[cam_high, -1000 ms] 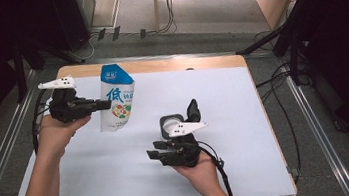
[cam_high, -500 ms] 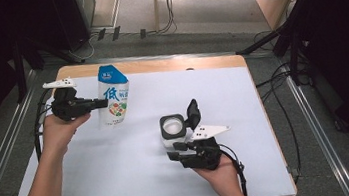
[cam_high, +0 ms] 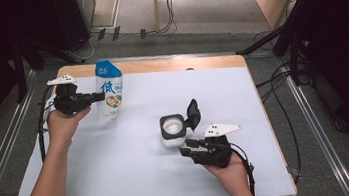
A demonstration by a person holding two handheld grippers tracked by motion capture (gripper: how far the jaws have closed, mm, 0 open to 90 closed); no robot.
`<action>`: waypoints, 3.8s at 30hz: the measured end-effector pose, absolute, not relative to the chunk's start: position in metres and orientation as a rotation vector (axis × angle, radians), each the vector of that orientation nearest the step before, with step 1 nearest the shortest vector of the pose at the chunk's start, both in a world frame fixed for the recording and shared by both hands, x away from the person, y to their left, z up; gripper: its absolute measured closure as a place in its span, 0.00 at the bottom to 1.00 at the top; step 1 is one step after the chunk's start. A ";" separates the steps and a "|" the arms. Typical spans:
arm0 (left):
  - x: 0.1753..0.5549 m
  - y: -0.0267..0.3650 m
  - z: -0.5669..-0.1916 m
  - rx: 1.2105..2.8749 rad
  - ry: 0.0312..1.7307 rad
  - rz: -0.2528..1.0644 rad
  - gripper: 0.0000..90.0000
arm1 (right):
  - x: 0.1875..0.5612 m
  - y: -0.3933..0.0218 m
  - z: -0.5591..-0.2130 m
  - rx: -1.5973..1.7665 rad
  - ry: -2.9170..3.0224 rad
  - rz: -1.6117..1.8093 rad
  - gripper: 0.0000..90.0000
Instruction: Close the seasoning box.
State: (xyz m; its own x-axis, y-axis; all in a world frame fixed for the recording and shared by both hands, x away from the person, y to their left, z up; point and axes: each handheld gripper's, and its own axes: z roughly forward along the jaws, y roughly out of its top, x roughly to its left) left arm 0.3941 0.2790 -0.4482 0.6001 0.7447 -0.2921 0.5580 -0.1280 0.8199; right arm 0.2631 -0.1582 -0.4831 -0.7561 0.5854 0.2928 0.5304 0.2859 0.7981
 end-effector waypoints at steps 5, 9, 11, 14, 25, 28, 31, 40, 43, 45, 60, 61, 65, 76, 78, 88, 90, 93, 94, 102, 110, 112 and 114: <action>0.400 0.282 -0.458 1.813 1.080 0.240 1.00 | 0.265 -0.167 -0.487 1.111 2.459 1.474 0.66; 0.398 0.284 -0.460 1.813 1.061 0.238 1.00 | 0.271 -0.173 -0.491 1.136 2.447 1.453 0.66; 0.395 0.284 -0.460 1.824 1.056 0.232 1.00 | 0.274 -0.175 -0.492 1.142 2.442 1.454 0.66; 0.392 0.284 -0.462 1.829 1.042 0.232 1.00 | 0.278 -0.178 -0.493 1.148 2.439 1.440 0.66; 0.373 0.291 -0.473 1.841 1.034 0.239 0.98 | 0.292 -0.191 -0.492 1.154 2.401 1.442 0.66; 0.368 0.291 -0.476 1.850 1.033 0.234 0.96 | 0.295 -0.194 -0.490 1.163 2.391 1.438 0.66; 0.365 0.293 -0.478 1.846 1.039 0.235 0.94 | 0.299 -0.197 -0.488 1.170 2.377 1.438 0.66; 0.358 0.296 -0.482 1.856 1.036 0.236 0.85 | 0.308 -0.205 -0.483 1.186 2.342 1.424 0.67; 0.357 0.296 -0.483 1.855 1.026 0.234 0.81 | 0.310 -0.206 -0.483 1.191 2.341 1.418 0.67; 0.356 0.296 -0.482 1.851 1.024 0.227 0.76 | 0.311 -0.206 -0.482 1.193 2.337 1.423 0.68; 0.342 0.301 -0.479 1.886 1.086 0.256 0.42 | 0.320 -0.208 -0.477 1.223 2.309 1.446 0.69; 0.340 0.300 -0.479 1.894 1.086 0.271 0.41 | 0.321 -0.208 -0.476 1.223 2.311 1.446 0.69; 0.329 0.301 -0.480 1.895 1.075 0.288 0.40 | 0.323 -0.207 -0.473 1.218 2.296 1.458 0.73; 0.312 0.305 -0.489 1.917 1.091 0.258 0.41 | 0.337 -0.205 -0.461 1.259 2.317 1.480 0.92; 0.310 0.306 -0.490 1.923 1.095 0.253 0.41 | 0.339 -0.205 -0.458 1.254 2.321 1.482 0.96; 0.309 0.311 -0.494 1.900 1.112 0.230 0.42 | 0.349 -0.196 -0.445 1.229 2.316 1.510 0.98; 0.309 0.310 -0.495 1.896 1.116 0.230 0.42 | 0.349 -0.193 -0.444 1.226 2.315 1.524 0.96; 0.309 0.311 -0.495 1.900 1.115 0.234 0.42 | 0.348 -0.188 -0.444 1.222 2.314 1.542 0.96; 0.309 0.312 -0.495 1.892 1.117 0.232 0.42 | 0.348 -0.187 -0.444 1.218 2.316 1.542 0.97; 0.311 0.314 -0.496 1.883 1.127 0.221 0.42 | 0.345 -0.183 -0.444 1.224 2.307 1.537 0.98; 0.312 0.312 -0.497 1.891 1.118 0.212 0.42 | 0.343 -0.178 -0.445 1.214 2.303 1.565 1.00; 0.312 0.312 -0.498 1.892 1.117 0.211 0.42 | 0.342 -0.176 -0.445 1.210 2.304 1.566 1.00; 0.313 0.312 -0.498 1.896 1.118 0.209 0.42 | 0.341 -0.174 -0.446 1.207 2.311 1.560 1.00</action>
State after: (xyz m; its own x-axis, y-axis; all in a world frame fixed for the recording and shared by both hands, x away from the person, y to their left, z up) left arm 0.3125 0.3118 -0.4976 0.5773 0.7684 -0.2762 0.6170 -0.1889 0.7640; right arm 0.3415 -0.1739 -0.4456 -0.6800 0.6557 0.3283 0.5495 0.1593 0.8202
